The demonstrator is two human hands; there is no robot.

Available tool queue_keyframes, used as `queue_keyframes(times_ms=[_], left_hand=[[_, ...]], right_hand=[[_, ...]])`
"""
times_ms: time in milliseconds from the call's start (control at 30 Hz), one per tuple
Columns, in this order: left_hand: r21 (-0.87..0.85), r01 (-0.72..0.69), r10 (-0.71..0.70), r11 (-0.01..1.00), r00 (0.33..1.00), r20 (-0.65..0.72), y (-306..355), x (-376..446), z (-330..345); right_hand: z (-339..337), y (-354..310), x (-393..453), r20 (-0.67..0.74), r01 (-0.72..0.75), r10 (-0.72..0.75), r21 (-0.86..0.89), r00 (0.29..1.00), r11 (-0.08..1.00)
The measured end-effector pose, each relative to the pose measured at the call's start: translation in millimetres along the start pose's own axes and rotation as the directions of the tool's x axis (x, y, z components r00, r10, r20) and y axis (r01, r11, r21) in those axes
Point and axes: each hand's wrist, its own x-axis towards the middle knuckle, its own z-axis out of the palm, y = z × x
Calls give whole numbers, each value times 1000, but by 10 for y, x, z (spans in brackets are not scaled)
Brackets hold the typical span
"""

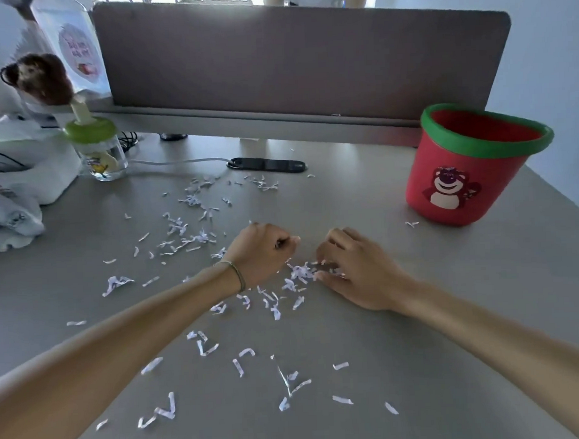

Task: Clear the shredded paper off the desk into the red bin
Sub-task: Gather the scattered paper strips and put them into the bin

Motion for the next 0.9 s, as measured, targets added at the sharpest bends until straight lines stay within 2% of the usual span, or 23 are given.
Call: queue_keyframes(times_ms=[100,233,300,433,533,600,667,767,900], left_hand=[[4,0,0,1000,1000,12,-70,16,5],[-4,-22,22,1000,1000,11,-52,67,6],[-24,-26,27,999,1000,8,4,119,14],[-72,-2,1,997,1000,-15,160,239,23],[-113,58,-61,992,998,-27,246,364,46],[-167,93,-99,982,995,-29,297,453,61],[-213,109,-120,971,992,-40,365,548,53],[-257,130,-155,957,985,-79,500,728,-22],[-326,94,-146,941,980,-139,801,1080,-222]], right_hand=[[41,19,-116,-94,55,-59,-41,994,998],[20,-17,-214,-147,55,-72,-114,986,992],[0,-51,-225,-131,110,-139,-205,982,973],[25,-134,-193,13,206,-213,-316,977,926],[11,-154,-123,49,171,-164,-229,985,958],[-123,-118,-19,-1,58,-58,-51,998,997],[-305,5,103,-25,-101,104,124,994,987],[-631,277,276,-197,-175,229,257,953,950],[-1232,624,519,-360,-205,315,312,878,928]])
